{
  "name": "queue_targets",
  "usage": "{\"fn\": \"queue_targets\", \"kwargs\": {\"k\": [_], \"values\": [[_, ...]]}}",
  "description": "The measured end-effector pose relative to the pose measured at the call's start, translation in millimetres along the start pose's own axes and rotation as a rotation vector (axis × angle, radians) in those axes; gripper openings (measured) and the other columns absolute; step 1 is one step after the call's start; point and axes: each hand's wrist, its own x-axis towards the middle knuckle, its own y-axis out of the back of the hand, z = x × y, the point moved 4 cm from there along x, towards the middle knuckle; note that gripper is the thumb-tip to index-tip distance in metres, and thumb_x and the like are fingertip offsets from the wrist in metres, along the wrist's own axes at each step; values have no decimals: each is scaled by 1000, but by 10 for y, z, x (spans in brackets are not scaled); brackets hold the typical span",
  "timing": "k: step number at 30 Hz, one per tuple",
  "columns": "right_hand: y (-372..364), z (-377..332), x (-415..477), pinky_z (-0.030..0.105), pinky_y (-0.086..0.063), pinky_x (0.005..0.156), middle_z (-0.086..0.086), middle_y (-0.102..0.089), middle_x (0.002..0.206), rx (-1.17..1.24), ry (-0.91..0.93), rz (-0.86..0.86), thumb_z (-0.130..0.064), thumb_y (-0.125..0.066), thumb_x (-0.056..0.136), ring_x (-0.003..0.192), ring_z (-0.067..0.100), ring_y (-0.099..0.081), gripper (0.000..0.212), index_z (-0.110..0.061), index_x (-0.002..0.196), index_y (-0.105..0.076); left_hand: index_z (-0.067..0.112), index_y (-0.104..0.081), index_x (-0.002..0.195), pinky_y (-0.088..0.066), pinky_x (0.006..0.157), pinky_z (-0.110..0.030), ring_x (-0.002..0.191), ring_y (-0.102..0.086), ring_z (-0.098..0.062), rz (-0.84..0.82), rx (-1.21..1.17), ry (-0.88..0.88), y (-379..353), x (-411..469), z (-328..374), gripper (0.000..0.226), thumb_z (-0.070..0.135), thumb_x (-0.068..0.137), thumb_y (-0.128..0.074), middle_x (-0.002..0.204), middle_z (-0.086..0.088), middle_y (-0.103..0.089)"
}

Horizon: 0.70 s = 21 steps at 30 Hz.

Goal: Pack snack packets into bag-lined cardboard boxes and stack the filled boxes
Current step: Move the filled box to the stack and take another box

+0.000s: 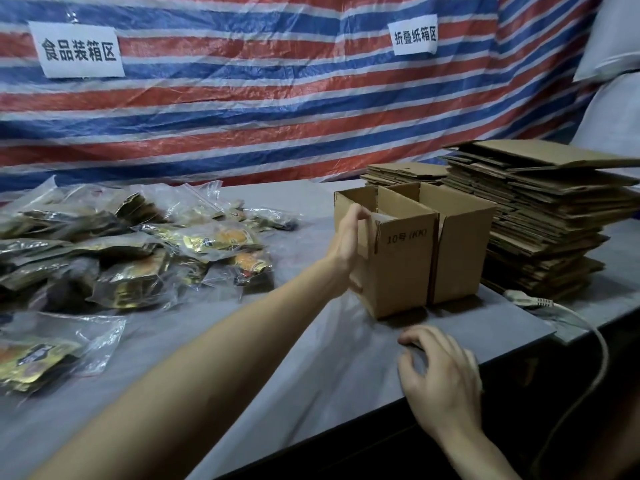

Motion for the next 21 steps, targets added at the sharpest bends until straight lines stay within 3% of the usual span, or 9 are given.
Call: {"fn": "queue_targets", "kwargs": {"k": [3,6,12,15,18,21], "values": [[13,-9,5,32,-33,86,-13,-66,102,-13,1,-13,-15,-73,82,103,17,-61,21,-27,99,-70,32,-53,106,-42,100,-63,121,-44,-35,-11,-46,9,83,-51,-56,31,59,91,-50,148,-6,-41],[28,-45,7,33,-32,87,-12,-66,101,-15,-13,-16,-14,-73,82,103,19,-61,21,-27,98,-70,30,-47,123,-46,96,-53,137,-41,-37,-10,-20,14,240,-109,-100,45,61,91,-53,157,-8,-37],[79,-171,60,37,-32,96,-10,-58,102,-61,-111,-155,-21,-64,92,111,21,-55,10,-28,98,-63,29,-53,123,-50,101,-49,129,-52,-32,10,177,-18,688,-464,-115,40,58,95,-54,151,-6,-46],[63,-384,39,39,-36,95,-6,-58,103,-91,-134,-209,-20,-65,90,112,25,-54,12,-30,88,-60,25,-60,119,-52,101,-47,120,-58,-28,18,238,-60,986,-717,-162,36,52,95,-57,139,-5,-54],[-82,-873,-23,41,-45,89,-5,-56,101,66,-48,-225,-14,-68,85,109,28,-56,21,-31,78,-57,20,-65,117,-51,91,-38,111,-63,-26,41,286,-101,1333,-1007,-214,38,48,91,-66,126,-7,-63],[-341,-1582,-100,38,-46,86,-3,-63,102,280,91,-263,-13,-71,83,103,21,-59,23,-32,79,-60,14,-67,114,-48,77,-21,102,-65,-19,133,502,-231,1814,-1330,-248,31,36,93,-69,113,-5,-69]]}}
